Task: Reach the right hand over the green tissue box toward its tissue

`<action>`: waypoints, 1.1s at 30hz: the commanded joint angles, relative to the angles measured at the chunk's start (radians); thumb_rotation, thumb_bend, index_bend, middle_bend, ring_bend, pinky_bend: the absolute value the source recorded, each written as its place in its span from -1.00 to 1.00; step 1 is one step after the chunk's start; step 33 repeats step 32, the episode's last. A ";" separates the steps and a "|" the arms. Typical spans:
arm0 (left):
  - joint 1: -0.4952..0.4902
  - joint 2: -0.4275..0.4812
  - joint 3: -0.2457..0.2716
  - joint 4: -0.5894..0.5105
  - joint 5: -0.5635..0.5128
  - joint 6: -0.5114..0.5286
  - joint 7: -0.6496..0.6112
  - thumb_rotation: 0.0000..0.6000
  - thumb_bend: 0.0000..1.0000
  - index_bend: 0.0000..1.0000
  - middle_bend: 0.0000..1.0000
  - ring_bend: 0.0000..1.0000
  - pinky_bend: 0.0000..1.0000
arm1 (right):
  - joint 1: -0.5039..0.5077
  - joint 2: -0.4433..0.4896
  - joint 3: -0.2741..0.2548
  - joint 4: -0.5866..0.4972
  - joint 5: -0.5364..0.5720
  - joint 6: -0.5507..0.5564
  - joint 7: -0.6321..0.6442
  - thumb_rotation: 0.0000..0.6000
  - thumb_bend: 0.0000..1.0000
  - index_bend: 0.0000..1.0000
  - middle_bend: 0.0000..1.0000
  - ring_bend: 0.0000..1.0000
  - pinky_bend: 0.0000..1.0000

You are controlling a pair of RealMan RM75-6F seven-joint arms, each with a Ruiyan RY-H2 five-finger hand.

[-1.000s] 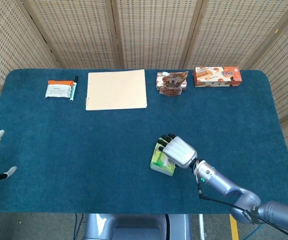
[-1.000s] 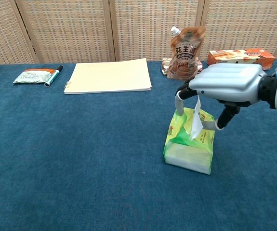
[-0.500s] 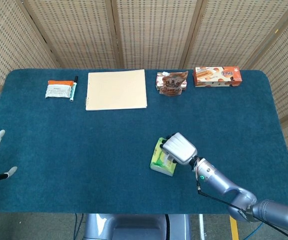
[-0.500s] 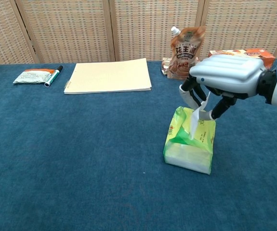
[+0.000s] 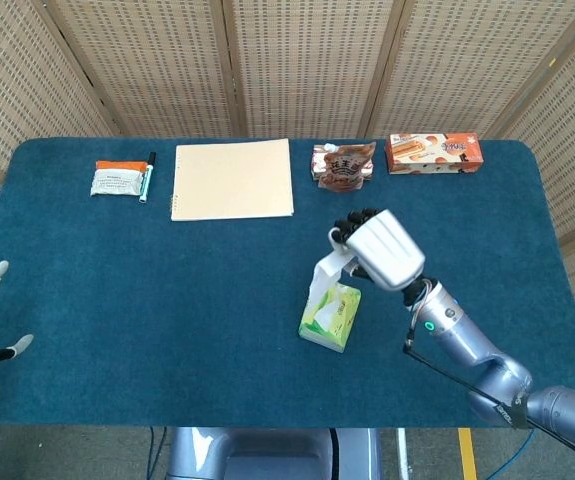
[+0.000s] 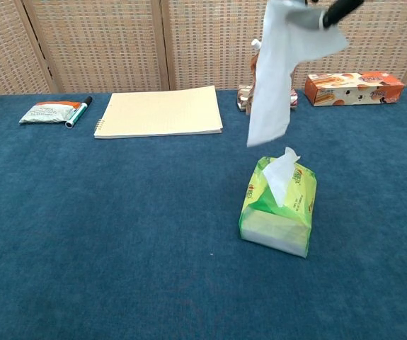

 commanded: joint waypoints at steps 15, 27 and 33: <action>-0.008 0.009 -0.002 -0.002 -0.016 -0.023 -0.015 1.00 -1.00 -1.00 -1.00 -1.00 -1.00 | 0.067 -0.241 0.228 0.128 0.778 -0.118 0.082 1.00 -0.07 0.31 0.23 0.17 0.32; -0.011 0.014 -0.005 0.002 -0.027 -0.032 -0.031 1.00 -1.00 -1.00 -1.00 -1.00 -1.00 | 0.081 -0.347 0.268 0.294 1.039 -0.312 0.232 1.00 -0.07 0.31 0.23 0.17 0.32; -0.010 0.014 -0.006 0.001 -0.029 -0.030 -0.031 1.00 -1.00 -1.00 -1.00 -1.00 -1.00 | 0.085 -0.344 0.274 0.305 1.050 -0.329 0.243 1.00 -0.07 0.31 0.23 0.17 0.32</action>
